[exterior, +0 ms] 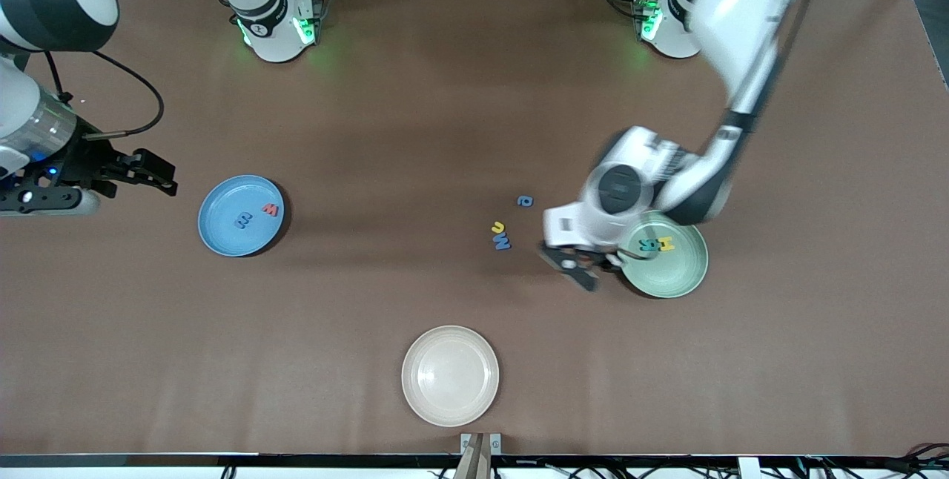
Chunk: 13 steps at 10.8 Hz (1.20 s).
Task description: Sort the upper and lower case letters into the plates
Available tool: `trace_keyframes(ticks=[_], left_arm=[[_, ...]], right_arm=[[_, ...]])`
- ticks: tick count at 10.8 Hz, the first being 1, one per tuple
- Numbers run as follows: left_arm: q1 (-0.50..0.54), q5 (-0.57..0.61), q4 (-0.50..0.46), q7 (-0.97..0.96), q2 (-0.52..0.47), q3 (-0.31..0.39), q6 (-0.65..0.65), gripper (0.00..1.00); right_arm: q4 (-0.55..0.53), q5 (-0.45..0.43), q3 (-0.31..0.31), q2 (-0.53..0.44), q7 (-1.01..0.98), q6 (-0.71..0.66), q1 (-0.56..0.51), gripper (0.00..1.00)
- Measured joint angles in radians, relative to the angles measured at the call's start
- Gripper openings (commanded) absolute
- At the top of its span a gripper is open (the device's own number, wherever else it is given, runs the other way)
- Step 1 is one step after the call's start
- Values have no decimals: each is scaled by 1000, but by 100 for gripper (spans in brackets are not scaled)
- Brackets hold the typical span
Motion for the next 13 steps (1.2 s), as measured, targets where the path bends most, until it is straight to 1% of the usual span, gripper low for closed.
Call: trace_keyframes(ticks=[2, 3, 5, 6, 7, 8, 10, 11, 13], left_arm=[[197, -1, -94, 145, -31, -94, 0, 24], [279, -1, -137, 170, -38, -136, 0, 24], [441, -1, -220, 179, -45, -230, 0, 24], [493, -1, -246, 180, -46, -259, 0, 24], [512, -1, -261, 179, -47, -271, 1, 26], [512, -1, -268, 174, -47, -276, 1, 43], [507, -1, -275, 167, -48, -282, 1, 100], [507, -1, -277, 167, -49, -283, 1, 100], [508, -1, -277, 167, -50, -289, 3, 100]], right_arm=[[0, 1, 33, 3, 0, 0, 0, 100], [0, 1, 60, 6, 0, 0, 1, 100], [0, 2, 136, 19, 16, 0, 8, 100], [0, 2, 166, 29, 61, 1, 24, 100], [2, 1, 192, 43, 120, 5, 37, 100], [13, 1, 225, 60, 158, 9, 39, 100], [44, 1, 274, 99, 207, 10, 43, 100], [53, 1, 293, 118, 235, 22, 45, 100], [64, 0, 318, 157, 258, 98, 53, 100]])
